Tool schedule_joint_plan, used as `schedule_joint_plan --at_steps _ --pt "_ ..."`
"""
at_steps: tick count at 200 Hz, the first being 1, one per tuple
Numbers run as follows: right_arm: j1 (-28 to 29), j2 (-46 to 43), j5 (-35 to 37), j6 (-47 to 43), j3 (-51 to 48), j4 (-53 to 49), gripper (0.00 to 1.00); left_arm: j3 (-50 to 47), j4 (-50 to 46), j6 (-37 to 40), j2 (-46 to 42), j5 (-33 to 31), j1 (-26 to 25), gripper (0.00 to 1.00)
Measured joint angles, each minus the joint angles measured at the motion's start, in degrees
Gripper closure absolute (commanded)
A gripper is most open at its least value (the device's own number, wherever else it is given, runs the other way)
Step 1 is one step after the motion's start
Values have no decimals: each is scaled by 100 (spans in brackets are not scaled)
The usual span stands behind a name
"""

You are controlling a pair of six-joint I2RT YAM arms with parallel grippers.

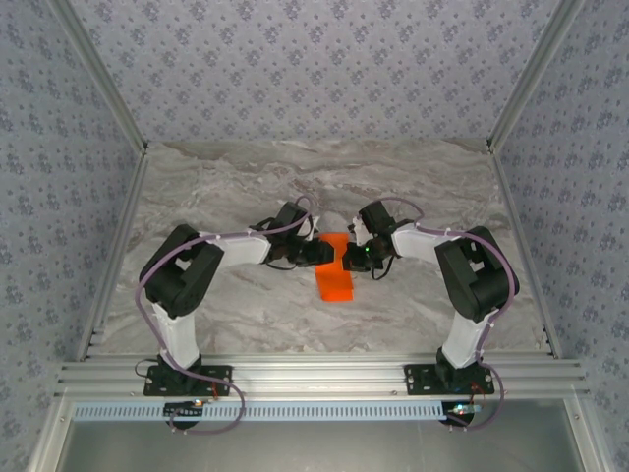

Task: Fold a paper plane with a square sheet of paper (fold left side to right side)
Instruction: Hold the square sheet of paper at the center of the table.

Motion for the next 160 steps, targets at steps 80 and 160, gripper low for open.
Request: schedule_joint_plan --at_steps 80,160 --pt "-111 -111 -352 -87 -57 96 100 -59 55 -48 101 -256 -59 70" --pt "-297 273 -758 -81 758 518 100 -107 116 -90 70 -393 -96 70"
